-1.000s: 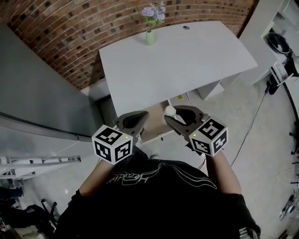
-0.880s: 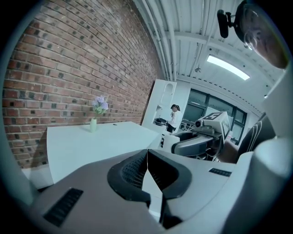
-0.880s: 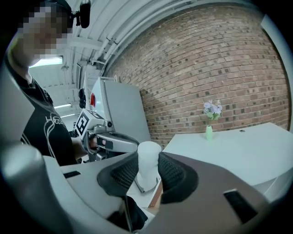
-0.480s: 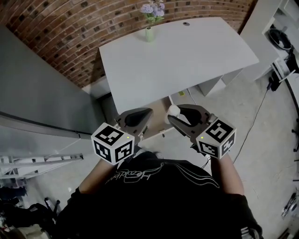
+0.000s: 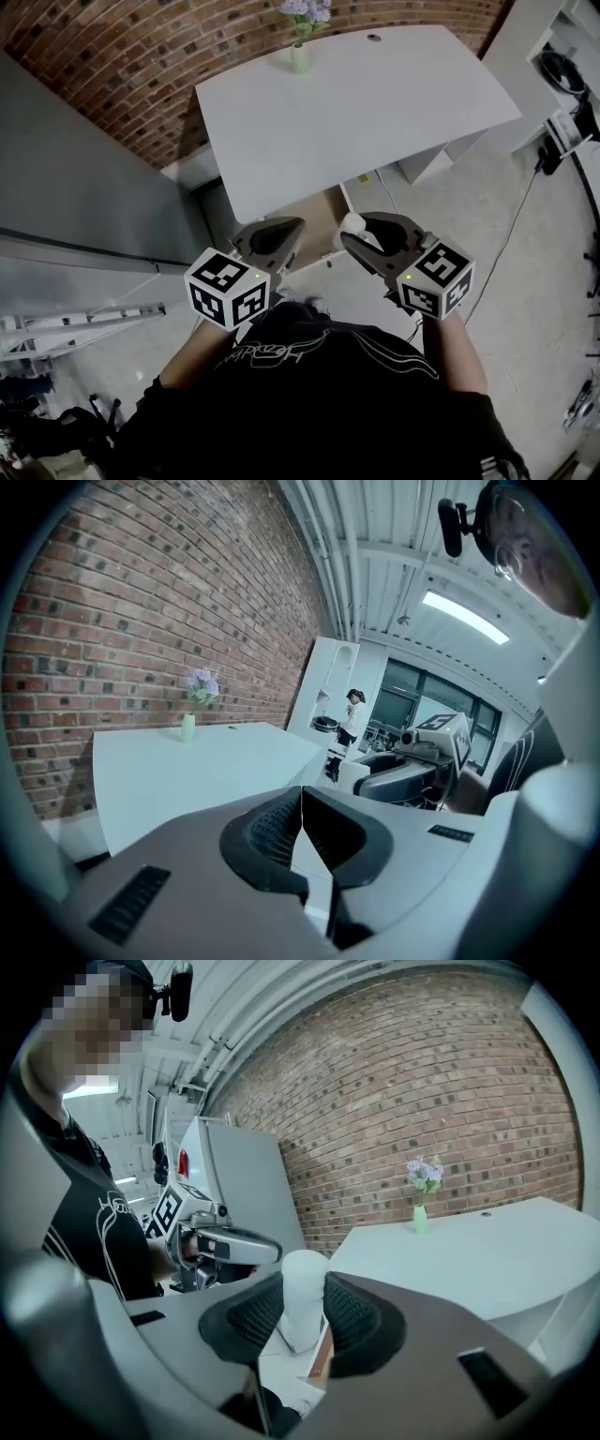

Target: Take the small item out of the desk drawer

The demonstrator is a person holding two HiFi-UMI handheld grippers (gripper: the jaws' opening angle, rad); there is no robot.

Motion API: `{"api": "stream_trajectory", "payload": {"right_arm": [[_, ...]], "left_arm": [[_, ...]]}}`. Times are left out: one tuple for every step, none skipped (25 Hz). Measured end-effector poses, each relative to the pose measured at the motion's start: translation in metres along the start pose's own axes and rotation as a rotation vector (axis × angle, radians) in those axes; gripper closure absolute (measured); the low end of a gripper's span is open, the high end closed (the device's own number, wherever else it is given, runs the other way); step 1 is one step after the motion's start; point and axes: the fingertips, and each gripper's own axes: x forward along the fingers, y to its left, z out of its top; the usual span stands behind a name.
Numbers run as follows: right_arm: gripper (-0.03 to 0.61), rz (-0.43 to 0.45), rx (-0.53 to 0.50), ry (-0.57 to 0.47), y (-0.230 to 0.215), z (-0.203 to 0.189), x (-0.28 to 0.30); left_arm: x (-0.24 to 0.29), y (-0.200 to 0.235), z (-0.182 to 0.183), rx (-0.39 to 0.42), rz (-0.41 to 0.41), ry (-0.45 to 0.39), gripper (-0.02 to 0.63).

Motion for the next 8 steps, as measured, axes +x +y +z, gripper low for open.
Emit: {"api": "stream_trajectory", "payload": {"right_arm": [[0.434, -0.004, 0.007, 0.004, 0.0002, -0.0037, 0.0009], [0.434, -0.008, 0.012, 0.006, 0.0006, -0.0062, 0.0016], [0.434, -0.013, 0.016, 0.005, 0.0011, -0.0072, 0.0021], [0.434, -0.017, 0.019, 0.0, 0.0014, -0.0069, 0.0027], [0.434, -0.02, 0.022, -0.007, 0.0016, -0.006, 0.0033], [0.434, -0.023, 0.024, -0.012, 0.0019, -0.0054, 0.0039], [0.434, -0.026, 0.027, -0.015, 0.0021, -0.0051, 0.0045], [0.434, -0.029, 0.028, -0.018, 0.0024, -0.005, 0.005]], "left_arm": [[0.0, 0.0009, -0.0026, -0.005, -0.002, 0.001, 0.592], [-0.0001, 0.0012, -0.0052, -0.013, -0.007, 0.004, 0.592], [0.0001, 0.0012, -0.0074, -0.02, -0.013, 0.007, 0.592], [0.0003, 0.0012, -0.009, -0.023, -0.018, 0.011, 0.592], [0.0005, 0.0012, -0.0098, -0.021, -0.021, 0.014, 0.592], [0.0006, 0.0012, -0.0101, -0.016, -0.023, 0.017, 0.592], [0.0007, 0.0011, -0.0101, -0.012, -0.025, 0.019, 0.592], [0.0007, 0.0009, -0.0101, -0.007, -0.027, 0.02, 0.592]]}}
